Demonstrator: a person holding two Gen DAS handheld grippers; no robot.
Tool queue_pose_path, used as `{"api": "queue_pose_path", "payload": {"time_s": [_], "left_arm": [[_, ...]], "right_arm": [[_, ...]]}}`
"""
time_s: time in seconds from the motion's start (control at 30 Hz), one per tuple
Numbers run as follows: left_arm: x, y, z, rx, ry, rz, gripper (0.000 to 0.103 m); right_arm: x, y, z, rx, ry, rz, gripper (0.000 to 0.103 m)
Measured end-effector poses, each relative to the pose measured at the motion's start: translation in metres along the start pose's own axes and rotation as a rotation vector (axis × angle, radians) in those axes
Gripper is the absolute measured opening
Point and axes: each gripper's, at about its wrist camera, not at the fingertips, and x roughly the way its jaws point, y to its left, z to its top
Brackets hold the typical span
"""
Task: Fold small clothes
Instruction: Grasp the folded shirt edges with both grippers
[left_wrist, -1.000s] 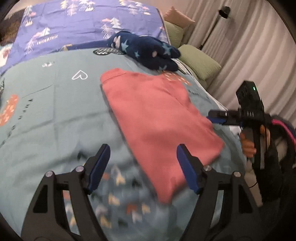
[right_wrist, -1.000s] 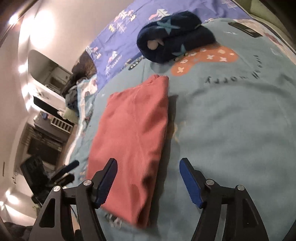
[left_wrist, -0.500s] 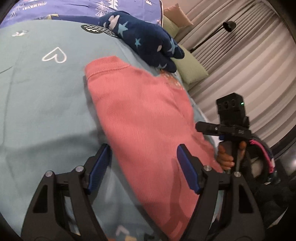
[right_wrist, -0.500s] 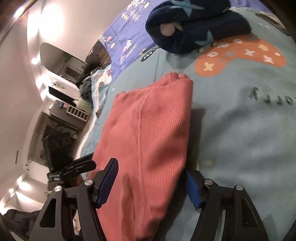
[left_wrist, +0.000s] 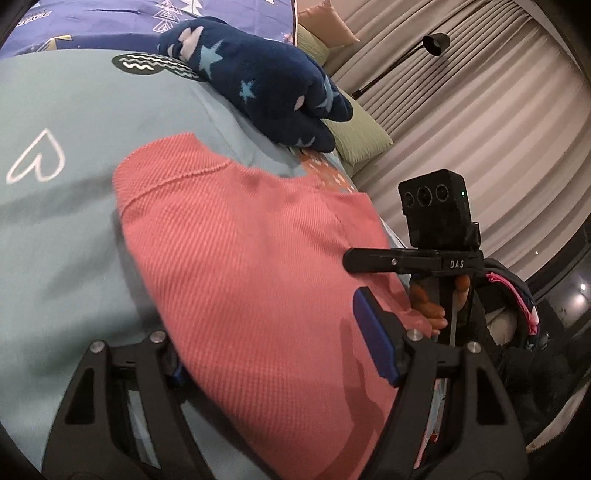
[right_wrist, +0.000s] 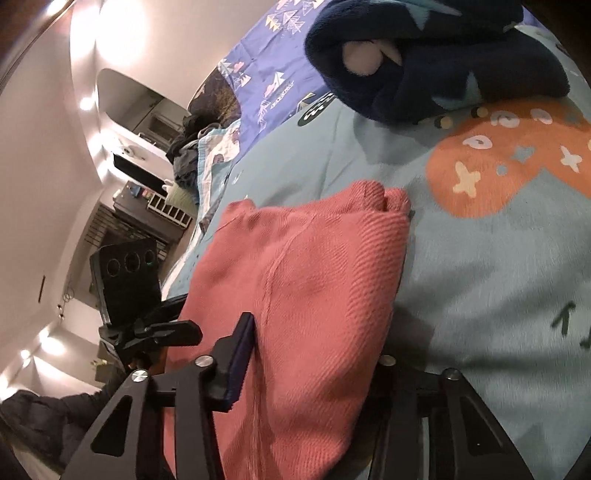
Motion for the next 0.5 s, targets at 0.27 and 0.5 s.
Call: {"api": "queue_pose_path", "payload": {"time_s": [0.27,0.5], "left_arm": [[0.0,0.007,0.007,-0.029,-0.026,0.078,0.043],[-0.017,-0.035,0.0,0.135,-0.094,0.205,0.031]], "right_arm": [[-0.007,0.029,-0.01,-0.115,-0.051,-0.192,0.03],[-0.029,0.078,-0.024,-0.25,-0.134,-0.335,0.022]]}}
